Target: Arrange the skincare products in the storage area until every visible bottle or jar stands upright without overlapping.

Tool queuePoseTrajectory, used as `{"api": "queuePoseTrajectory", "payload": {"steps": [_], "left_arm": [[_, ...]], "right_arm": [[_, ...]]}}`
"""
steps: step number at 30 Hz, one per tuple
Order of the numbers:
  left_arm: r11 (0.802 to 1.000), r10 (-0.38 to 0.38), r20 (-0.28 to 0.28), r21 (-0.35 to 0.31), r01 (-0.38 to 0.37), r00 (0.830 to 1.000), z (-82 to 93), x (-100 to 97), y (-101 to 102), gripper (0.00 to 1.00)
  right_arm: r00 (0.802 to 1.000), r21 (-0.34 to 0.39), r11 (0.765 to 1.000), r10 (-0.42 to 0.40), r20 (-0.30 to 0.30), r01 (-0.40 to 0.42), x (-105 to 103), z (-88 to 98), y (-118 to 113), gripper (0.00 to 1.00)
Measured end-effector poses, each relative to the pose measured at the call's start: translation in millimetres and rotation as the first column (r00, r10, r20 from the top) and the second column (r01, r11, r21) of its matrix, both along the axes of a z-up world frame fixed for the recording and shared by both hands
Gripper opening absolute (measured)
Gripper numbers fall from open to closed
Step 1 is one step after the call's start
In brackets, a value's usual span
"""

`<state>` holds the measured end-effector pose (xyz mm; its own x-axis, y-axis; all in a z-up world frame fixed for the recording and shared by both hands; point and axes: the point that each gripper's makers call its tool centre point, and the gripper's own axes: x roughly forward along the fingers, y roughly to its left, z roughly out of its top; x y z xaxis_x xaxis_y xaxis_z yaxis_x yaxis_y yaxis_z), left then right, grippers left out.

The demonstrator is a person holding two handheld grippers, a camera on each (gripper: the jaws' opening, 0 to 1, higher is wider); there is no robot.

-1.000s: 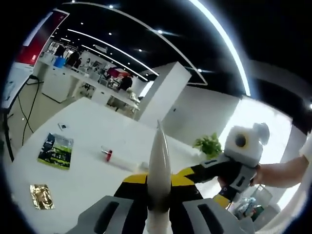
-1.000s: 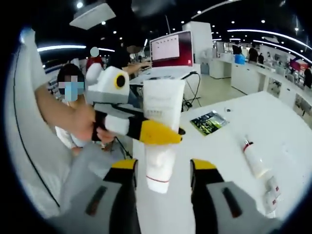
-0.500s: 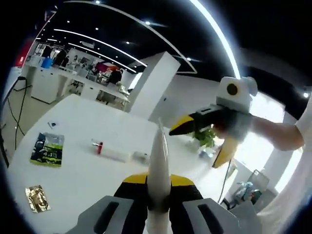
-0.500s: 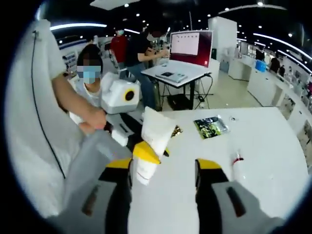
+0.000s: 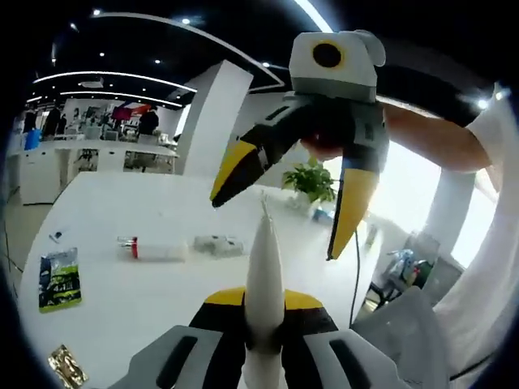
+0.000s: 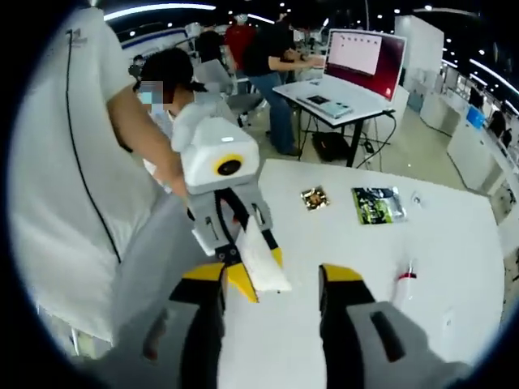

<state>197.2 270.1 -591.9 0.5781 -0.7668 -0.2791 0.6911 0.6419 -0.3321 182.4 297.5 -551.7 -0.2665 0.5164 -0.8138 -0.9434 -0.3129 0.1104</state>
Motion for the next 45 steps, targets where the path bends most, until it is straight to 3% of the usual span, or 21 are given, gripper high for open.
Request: {"api": "queuePoseTrajectory", "payload": {"steps": [2,11,16,23,26,35,45], "left_arm": [[1.000,-0.022,0.010,0.008,0.022,1.000,0.7,-1.9,-4.3,0.14],[0.988,-0.126,0.022,0.090,0.123,0.992,-11.7,-16.1,-18.9,0.14],[0.982,-0.163,0.044,0.105,0.158,0.986,-8.9,-21.4,-28.5,0.14],[0.975,-0.191,0.068,0.127,0.181,0.979,-7.4,-23.1,-31.1,0.15],[0.965,-0.217,0.090,0.173,0.200,0.972,-8.5,-26.3,-32.6,0.15],[0.962,-0.232,0.112,0.171,0.211,0.966,-9.9,-33.4,-38.2,0.18],[0.971,-0.150,0.125,0.203,0.123,0.981,-13.9,-20.9,-27.2,0.22]], "right_arm": [[1.000,-0.009,1.000,0.022,0.016,-0.022,-2.1,-4.1,-1.2,0.34],[0.998,-0.069,0.996,0.054,-0.031,-0.056,-14.8,-13.3,-10.6,0.26],[0.995,-0.111,0.990,0.087,-0.047,-0.092,-24.8,-19.8,-15.8,0.19],[0.990,-0.131,0.982,0.137,-0.019,-0.139,-31.0,-21.4,-19.8,0.13],[0.986,-0.134,0.977,0.166,-0.009,-0.165,-33.4,-22.4,-21.4,0.10],[0.983,-0.184,0.966,0.180,-0.023,-0.182,-37.9,-24.6,-24.2,0.05],[0.982,-0.180,0.968,0.187,0.037,-0.178,-29.3,-23.7,-16.4,0.03]]}}
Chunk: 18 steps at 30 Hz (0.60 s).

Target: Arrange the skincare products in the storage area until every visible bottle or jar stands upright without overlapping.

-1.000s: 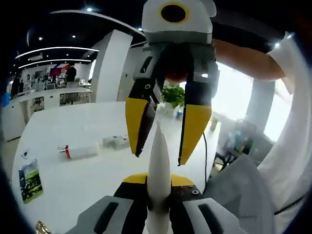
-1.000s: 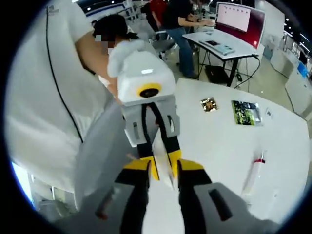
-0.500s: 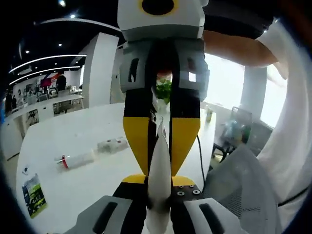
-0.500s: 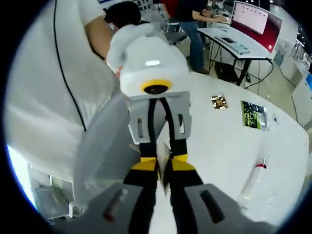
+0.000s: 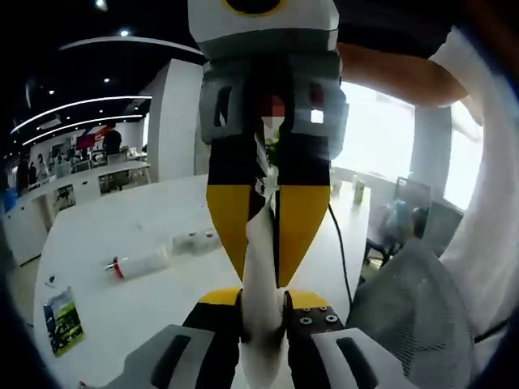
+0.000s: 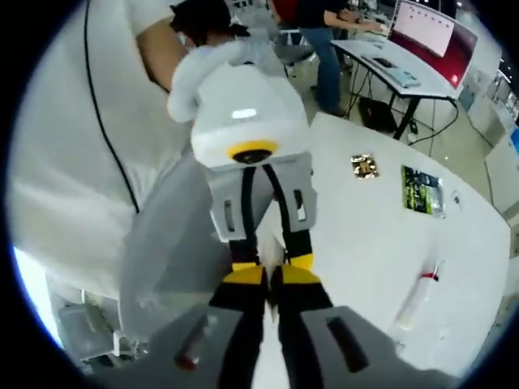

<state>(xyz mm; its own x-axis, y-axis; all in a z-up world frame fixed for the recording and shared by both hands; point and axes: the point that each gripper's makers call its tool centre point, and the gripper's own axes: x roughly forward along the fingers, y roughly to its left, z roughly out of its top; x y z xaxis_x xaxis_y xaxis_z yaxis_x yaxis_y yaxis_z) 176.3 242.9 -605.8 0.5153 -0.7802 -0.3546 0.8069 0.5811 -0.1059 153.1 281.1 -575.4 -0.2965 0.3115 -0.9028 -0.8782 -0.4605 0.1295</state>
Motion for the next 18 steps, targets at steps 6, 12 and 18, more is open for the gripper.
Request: {"api": "queuePoseTrajectory", "payload": {"steps": [6,12,18], "left_arm": [[0.998,0.057,-0.029,0.027,-0.057,0.998,-12.4,3.5,11.3,0.32],[0.991,0.131,-0.047,0.018,-0.130,0.990,-16.9,6.8,24.6,0.35],[0.982,0.181,-0.063,0.058,-0.177,0.982,-26.5,8.2,40.3,0.45]], "right_arm": [[0.999,0.020,1.000,-0.024,0.021,0.023,9.7,4.0,4.2,0.02],[0.997,0.019,0.998,-0.054,0.048,0.053,21.4,3.2,1.2,0.02],[0.996,0.014,0.998,-0.062,0.060,0.061,31.8,2.5,-4.3,0.02]]}}
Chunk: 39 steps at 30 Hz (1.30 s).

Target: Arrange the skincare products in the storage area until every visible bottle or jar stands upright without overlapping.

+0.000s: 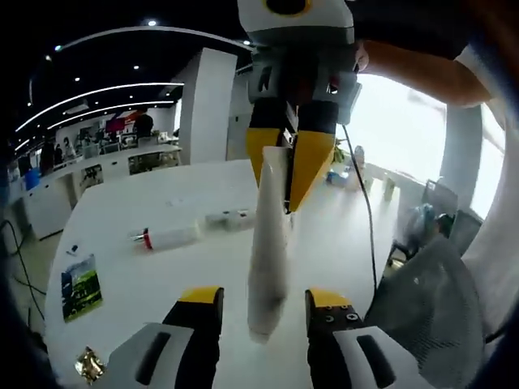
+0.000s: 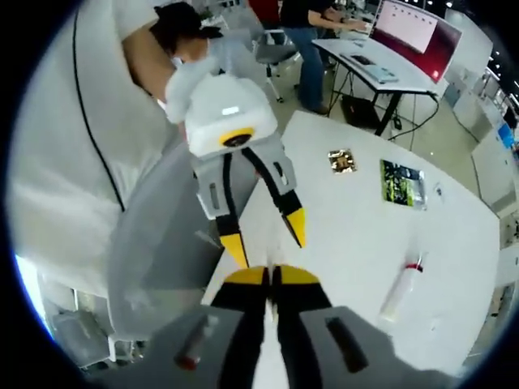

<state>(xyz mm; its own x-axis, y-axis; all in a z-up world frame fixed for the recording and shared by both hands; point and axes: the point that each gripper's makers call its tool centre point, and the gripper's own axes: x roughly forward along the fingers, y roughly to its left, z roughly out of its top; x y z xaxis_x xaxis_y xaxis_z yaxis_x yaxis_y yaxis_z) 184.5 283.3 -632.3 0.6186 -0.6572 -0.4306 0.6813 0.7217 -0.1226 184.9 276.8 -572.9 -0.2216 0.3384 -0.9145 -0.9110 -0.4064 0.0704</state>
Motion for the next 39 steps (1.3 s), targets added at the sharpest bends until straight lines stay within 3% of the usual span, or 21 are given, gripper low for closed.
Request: {"api": "queuePoseTrajectory", "payload": {"steps": [6,10,15,18,19,21,24,30,39], "left_arm": [[0.996,0.094,-0.021,0.003,-0.094,0.995,-4.8,1.6,18.9,0.56],[0.988,0.151,-0.030,0.027,-0.150,0.988,-13.3,2.5,29.7,0.56],[0.987,0.154,-0.048,0.052,-0.152,0.987,-20.6,-5.8,30.8,0.52],[0.986,0.144,-0.007,0.090,-0.143,0.990,-21.0,-9.3,32.2,0.48],[0.984,0.130,0.039,0.114,-0.134,0.991,-17.2,-7.3,32.4,0.47],[0.983,0.132,0.074,0.120,-0.140,0.988,-13.3,-6.2,32.2,0.47],[0.983,0.134,0.069,0.120,-0.142,0.989,-15.5,-6.7,33.9,0.46],[0.970,0.231,0.087,0.052,-0.236,0.969,-8.6,1.4,53.0,0.43],[0.974,0.202,0.098,0.083,-0.210,0.974,-12.7,-0.3,47.2,0.40]], "right_arm": [[0.999,-0.004,1.000,-0.027,0.020,0.027,16.9,2.9,-4.0,0.02],[0.998,-0.007,0.999,-0.044,0.044,0.044,30.5,4.6,-7.1,0.02],[0.996,-0.007,0.997,-0.076,0.056,0.076,48.2,8.8,-11.3,0.02],[0.991,0.006,0.993,-0.114,0.068,0.114,64.9,13.9,-14.7,0.02],[0.990,0.009,0.992,-0.123,0.073,0.122,70.5,15.4,-16.5,0.02],[0.987,0.008,0.991,-0.134,0.084,0.133,77.7,16.6,-19.2,0.02],[0.985,0.005,0.990,-0.141,0.100,0.141,86.4,16.3,-23.1,0.02],[0.981,-0.013,0.987,-0.155,0.117,0.157,103.7,10.4,-30.0,0.01],[0.969,-0.034,0.974,-0.219,0.118,0.224,128.9,0.7,-32.4,0.01]]}}
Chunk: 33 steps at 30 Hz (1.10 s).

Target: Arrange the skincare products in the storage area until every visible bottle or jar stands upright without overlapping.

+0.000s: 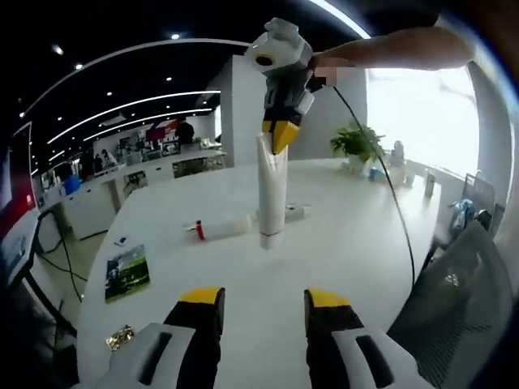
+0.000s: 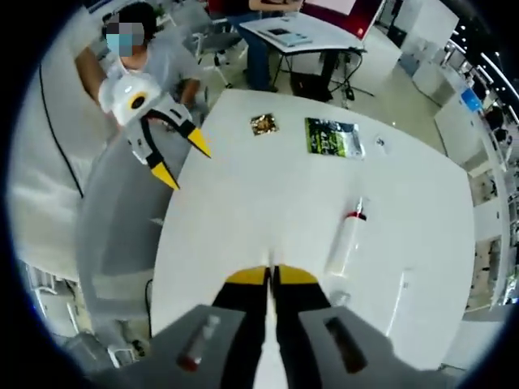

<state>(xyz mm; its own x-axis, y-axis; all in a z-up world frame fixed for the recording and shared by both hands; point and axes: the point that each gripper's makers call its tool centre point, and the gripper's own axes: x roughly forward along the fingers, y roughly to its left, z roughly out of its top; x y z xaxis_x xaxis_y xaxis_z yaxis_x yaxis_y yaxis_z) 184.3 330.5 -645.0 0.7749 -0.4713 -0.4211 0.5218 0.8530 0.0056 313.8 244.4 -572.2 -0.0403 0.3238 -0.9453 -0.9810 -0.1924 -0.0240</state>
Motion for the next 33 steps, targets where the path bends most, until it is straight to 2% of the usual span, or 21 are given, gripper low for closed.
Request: {"api": "queuePoseTrajectory", "payload": {"steps": [4,18,33], "left_arm": [[1.000,0.005,-0.003,0.003,-0.005,1.000,-1.0,0.2,1.2,0.39],[0.999,0.031,0.000,-0.006,-0.031,1.000,-1.9,2.4,7.4,0.38],[0.999,0.046,-0.010,-0.010,-0.046,0.999,-4.4,2.7,10.1,0.36]], "right_arm": [[1.000,0.002,1.000,-0.031,-0.005,0.031,11.2,-3.3,-0.8,0.01],[0.999,-0.026,0.999,-0.044,0.013,0.044,34.0,-12.4,-9.3,0.00],[0.998,-0.028,0.998,-0.062,0.013,0.063,49.3,-15.4,-10.3,0.00]]}}
